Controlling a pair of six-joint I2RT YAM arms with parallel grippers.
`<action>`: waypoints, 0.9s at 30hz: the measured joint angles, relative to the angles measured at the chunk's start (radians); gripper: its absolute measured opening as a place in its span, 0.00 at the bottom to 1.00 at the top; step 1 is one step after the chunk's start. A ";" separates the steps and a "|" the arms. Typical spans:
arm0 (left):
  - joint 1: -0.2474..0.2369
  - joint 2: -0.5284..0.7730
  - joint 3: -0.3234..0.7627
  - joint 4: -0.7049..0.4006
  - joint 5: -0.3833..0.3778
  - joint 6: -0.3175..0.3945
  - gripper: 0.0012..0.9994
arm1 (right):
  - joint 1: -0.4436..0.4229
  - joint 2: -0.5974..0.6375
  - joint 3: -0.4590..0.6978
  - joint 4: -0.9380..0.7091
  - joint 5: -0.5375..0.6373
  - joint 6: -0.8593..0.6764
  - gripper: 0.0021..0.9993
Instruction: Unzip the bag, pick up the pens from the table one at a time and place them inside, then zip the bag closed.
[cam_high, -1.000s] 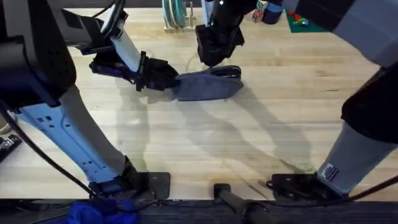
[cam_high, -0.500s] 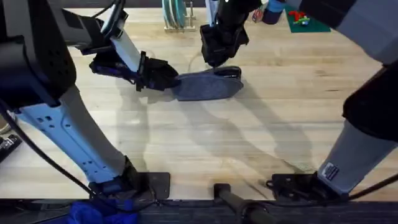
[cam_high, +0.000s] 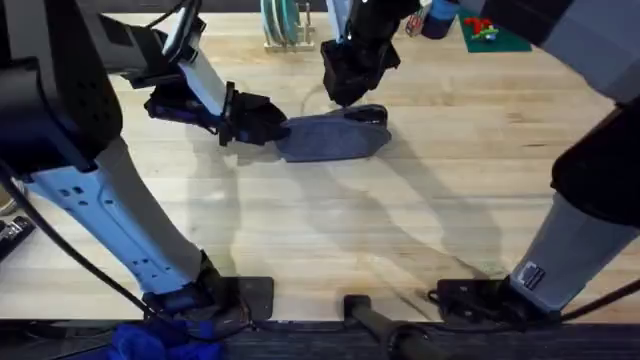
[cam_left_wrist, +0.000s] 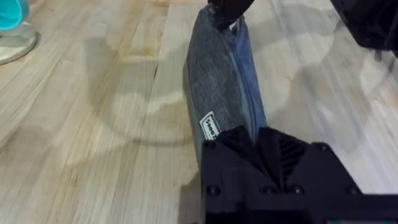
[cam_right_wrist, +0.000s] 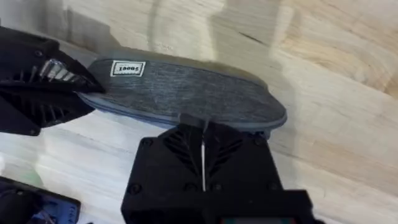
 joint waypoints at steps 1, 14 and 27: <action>0.000 0.000 0.000 0.003 0.000 0.000 0.04 | -0.001 0.000 0.000 -0.002 0.000 0.000 0.03; -0.005 0.000 0.000 0.045 0.014 0.000 0.04 | -0.009 -0.072 0.000 -0.029 0.033 -0.003 0.03; -0.005 0.000 -0.001 0.045 0.009 0.000 0.04 | -0.022 -0.074 0.000 -0.043 0.083 -0.003 0.03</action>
